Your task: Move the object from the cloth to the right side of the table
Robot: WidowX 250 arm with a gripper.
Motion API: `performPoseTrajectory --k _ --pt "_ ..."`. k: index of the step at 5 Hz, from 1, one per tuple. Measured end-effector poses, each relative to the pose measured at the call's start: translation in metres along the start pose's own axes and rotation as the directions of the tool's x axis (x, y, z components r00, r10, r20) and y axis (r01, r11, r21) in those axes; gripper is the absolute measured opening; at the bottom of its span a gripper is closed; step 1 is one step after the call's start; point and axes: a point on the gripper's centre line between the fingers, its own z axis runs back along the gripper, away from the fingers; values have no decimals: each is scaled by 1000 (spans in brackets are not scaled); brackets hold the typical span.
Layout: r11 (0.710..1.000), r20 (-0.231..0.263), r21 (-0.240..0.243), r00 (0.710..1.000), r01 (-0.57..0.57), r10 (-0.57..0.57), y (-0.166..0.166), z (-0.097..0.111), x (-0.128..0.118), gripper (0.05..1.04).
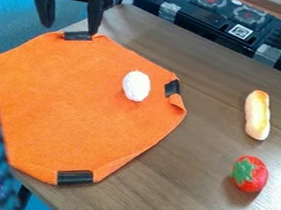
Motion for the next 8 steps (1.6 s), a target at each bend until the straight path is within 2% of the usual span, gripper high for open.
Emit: performPoseTrajectory --k 2,3,4,6,8 --pt "999 -82 15 996 -46 47 -11 -26 2 1001" --pt "997 -108 6 991 -75 75 -23 -34 8 1001" --pt "997 -129 -37 989 -73 67 -39 -34 6 1001" --pt "993 -121 -113 992 20 -34 -72 -35 -3 1001" --pt "997 -185 -70 982 29 -41 -88 -61 -8 1001"
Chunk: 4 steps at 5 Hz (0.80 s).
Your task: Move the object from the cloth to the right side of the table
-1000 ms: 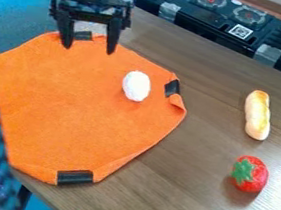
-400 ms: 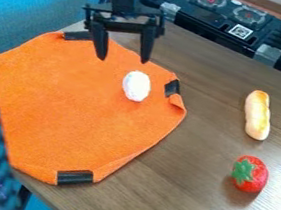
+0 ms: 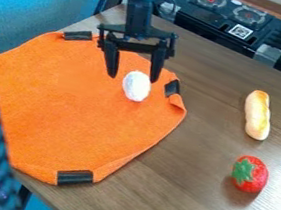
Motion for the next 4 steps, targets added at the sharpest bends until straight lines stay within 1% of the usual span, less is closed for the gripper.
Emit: performPoseTrajectory --k 2,3,4 --pt "998 -4 38 999 -54 54 -5 -11 20 1001" --pt "996 -10 53 997 -71 71 -4 -18 24 1001" --pt "993 -22 87 996 -85 87 0 -26 28 980"
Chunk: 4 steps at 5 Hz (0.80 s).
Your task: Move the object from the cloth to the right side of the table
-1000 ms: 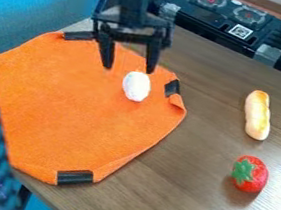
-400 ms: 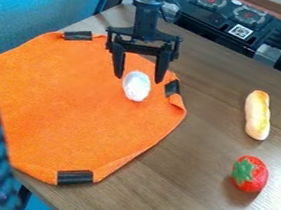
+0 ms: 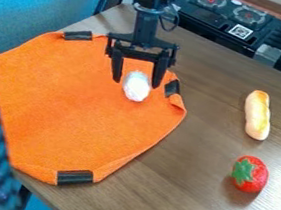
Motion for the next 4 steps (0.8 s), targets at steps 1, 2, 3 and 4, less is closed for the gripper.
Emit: performPoseTrajectory --k 1,2,3,4 --pt "999 -17 33 1000 -9 10 3 -4 1 812" --pt "999 -20 42 1000 -8 9 3 -4 -1 743" --pt "999 -32 19 999 41 -40 -8 -4 -6 743" --pt "993 29 -21 993 117 -116 -25 21 -24 743"
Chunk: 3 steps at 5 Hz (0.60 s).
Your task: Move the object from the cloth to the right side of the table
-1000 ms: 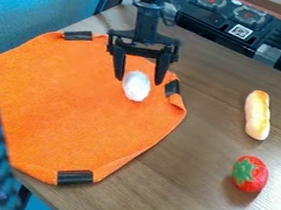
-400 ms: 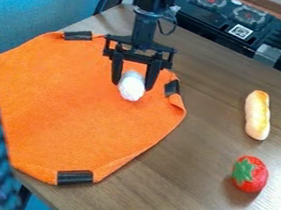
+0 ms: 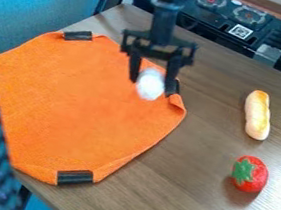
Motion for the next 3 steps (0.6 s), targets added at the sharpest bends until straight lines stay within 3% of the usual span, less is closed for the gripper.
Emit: performPoseTrajectory --k 2,3 --pt "978 77 -31 976 205 -202 -42 37 -63 743" --pt "962 56 -20 961 273 -272 -49 34 -93 743"
